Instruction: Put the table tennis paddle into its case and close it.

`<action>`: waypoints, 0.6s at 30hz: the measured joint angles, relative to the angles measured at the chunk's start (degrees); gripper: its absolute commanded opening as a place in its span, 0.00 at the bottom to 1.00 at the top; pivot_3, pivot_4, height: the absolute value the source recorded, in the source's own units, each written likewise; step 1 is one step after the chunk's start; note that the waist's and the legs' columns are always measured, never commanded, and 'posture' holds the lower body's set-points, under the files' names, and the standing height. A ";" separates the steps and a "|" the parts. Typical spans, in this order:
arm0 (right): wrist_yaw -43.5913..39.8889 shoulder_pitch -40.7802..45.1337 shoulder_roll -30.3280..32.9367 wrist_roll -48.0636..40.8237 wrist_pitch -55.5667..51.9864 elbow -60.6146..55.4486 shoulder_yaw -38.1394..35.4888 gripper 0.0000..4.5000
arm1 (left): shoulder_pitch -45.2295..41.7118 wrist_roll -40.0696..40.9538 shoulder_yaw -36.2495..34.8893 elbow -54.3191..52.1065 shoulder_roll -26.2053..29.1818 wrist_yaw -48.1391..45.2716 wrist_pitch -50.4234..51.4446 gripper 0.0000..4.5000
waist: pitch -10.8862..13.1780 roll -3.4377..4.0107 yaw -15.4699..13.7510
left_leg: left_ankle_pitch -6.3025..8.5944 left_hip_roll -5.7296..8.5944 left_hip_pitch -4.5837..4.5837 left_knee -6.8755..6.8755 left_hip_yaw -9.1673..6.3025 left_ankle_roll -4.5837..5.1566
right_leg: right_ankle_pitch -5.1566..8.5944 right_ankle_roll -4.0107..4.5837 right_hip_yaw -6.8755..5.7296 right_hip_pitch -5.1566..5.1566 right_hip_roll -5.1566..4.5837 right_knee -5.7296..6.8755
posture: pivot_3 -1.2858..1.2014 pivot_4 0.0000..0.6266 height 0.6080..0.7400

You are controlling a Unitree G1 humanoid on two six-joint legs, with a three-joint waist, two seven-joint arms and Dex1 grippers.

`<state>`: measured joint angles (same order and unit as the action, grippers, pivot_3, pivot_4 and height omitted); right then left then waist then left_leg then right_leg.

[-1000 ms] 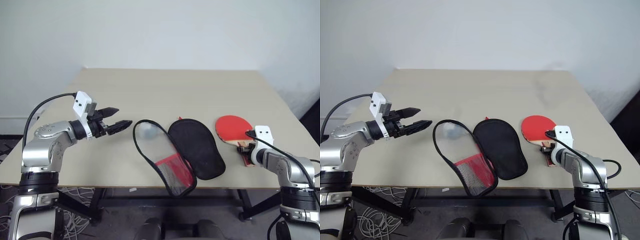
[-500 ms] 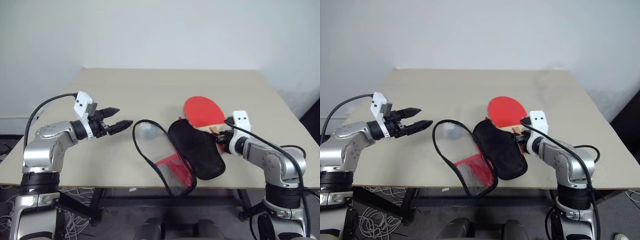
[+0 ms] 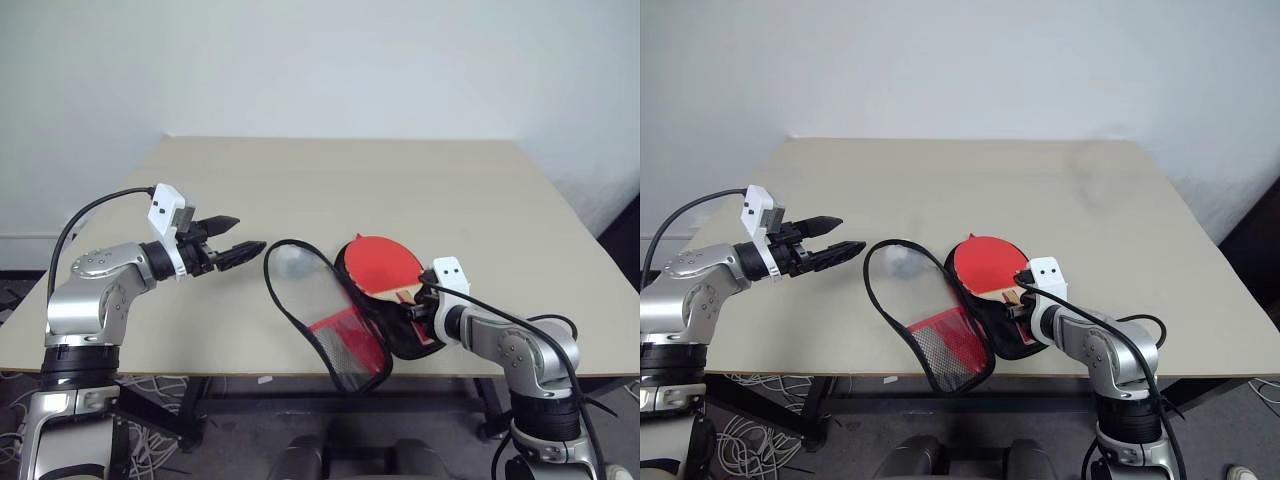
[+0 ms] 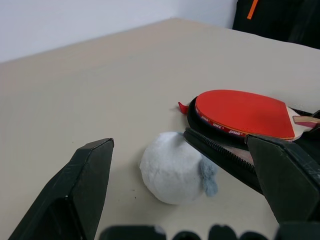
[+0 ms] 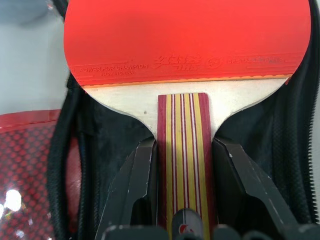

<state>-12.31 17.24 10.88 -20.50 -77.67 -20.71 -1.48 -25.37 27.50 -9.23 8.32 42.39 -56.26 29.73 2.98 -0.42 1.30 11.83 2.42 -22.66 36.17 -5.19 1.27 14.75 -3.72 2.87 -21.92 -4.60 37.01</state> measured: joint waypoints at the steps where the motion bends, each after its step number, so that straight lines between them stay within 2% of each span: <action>1: 0.13 0.00 -0.14 0.12 0.14 0.28 0.12 0.26 | 0.00 0.00 0.00 0.00 0.00 0.00 0.00 1.00 | 0.00 0.00 0.00 | 0.00 0.00 0.00 0.00 0.01 0.00 | 0.00 0.00 0.01 0.00 0.00 0.00 | 0.52 0.00 0.96; 12: 1.12 0.06 -0.92 0.90 1.67 1.77 0.89 0.26 | -0.01 0.00 0.00 0.00 0.00 0.07 0.00 1.00 | 0.00 -0.01 0.02 | 0.00 0.00 0.01 0.00 -0.01 0.00 | 0.00 0.00 0.00 0.01 0.00 0.00 | 0.52 0.00 0.96; 18: 0.98 0.27 -0.88 0.83 1.63 1.56 0.90 0.71 | -0.01 -0.01 0.00 0.00 0.00 0.28 0.00 1.00 | -0.01 -0.01 0.00 | 0.00 0.00 0.01 0.01 -0.02 0.00 | 0.00 0.00 -0.01 0.02 0.00 0.00 | 0.52 0.00 0.96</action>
<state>-11.33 17.51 10.00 -19.67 -76.05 -19.15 -0.58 -25.38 27.49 -9.23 8.32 42.39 -55.98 29.73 2.97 -0.43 1.30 11.83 2.42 -22.64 36.17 -5.20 1.27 14.75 -3.73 2.86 -21.90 -4.60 37.01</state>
